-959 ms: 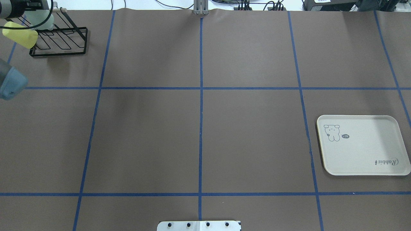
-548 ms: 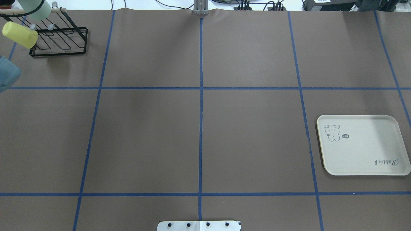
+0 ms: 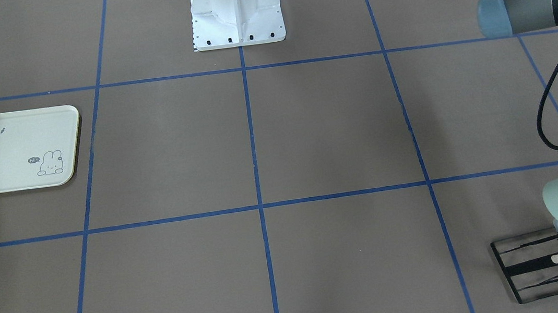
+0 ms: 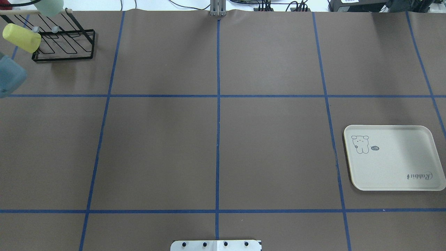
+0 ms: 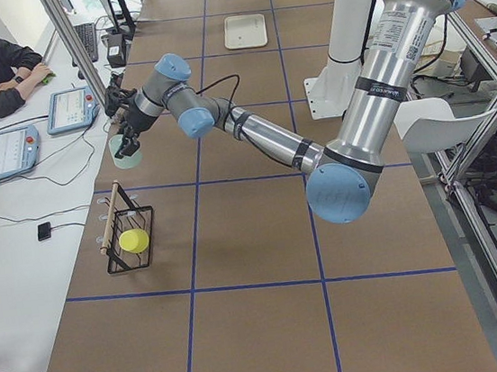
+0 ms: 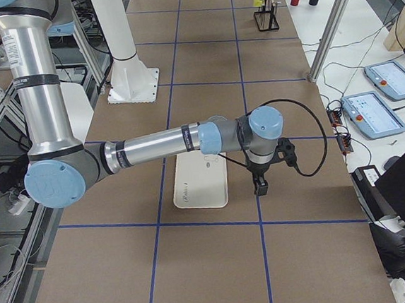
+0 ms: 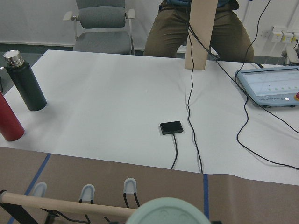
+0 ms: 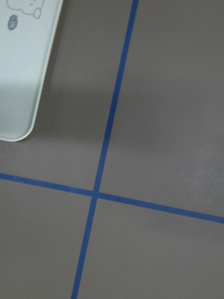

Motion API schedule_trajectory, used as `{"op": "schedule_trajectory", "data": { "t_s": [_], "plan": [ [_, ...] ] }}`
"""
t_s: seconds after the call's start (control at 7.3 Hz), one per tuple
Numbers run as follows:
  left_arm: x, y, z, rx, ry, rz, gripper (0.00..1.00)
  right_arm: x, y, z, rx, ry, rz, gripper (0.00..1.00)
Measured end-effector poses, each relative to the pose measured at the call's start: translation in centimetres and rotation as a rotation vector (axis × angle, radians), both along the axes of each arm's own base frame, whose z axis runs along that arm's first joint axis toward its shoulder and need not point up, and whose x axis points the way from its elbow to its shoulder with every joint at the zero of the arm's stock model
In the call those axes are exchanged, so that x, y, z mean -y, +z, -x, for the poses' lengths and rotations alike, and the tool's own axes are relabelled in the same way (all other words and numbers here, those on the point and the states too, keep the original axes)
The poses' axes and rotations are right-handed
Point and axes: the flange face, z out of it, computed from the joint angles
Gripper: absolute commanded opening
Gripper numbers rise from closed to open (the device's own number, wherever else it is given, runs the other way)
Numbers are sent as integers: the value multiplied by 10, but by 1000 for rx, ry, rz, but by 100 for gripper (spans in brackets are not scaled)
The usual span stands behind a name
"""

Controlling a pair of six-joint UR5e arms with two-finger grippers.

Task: Left arm grabs green cup and hands to right arm on tray

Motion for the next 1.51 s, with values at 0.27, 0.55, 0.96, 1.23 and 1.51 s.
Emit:
{"op": "schedule_trajectory", "data": {
  "t_s": [0.27, 0.55, 0.96, 1.23, 1.51],
  "plan": [
    [-21, -22, -42, -159, -33, 52, 34, 16, -48, 42, 27, 43, 19, 99],
    [-47, -43, -84, -310, -62, 104, 34, 22, -80, 92, 81, 83, -38, 99],
    [-85, -70, -144, -492, -118, 177, 34, 16, -125, 171, 220, 194, -75, 99],
    [-111, -101, -181, -656, -127, 252, 34, 8, -168, 206, 353, 239, -75, 98],
    [-132, -133, -193, -874, -133, 311, 34, 1, -221, 236, 502, 281, -24, 98]
  ]
}}
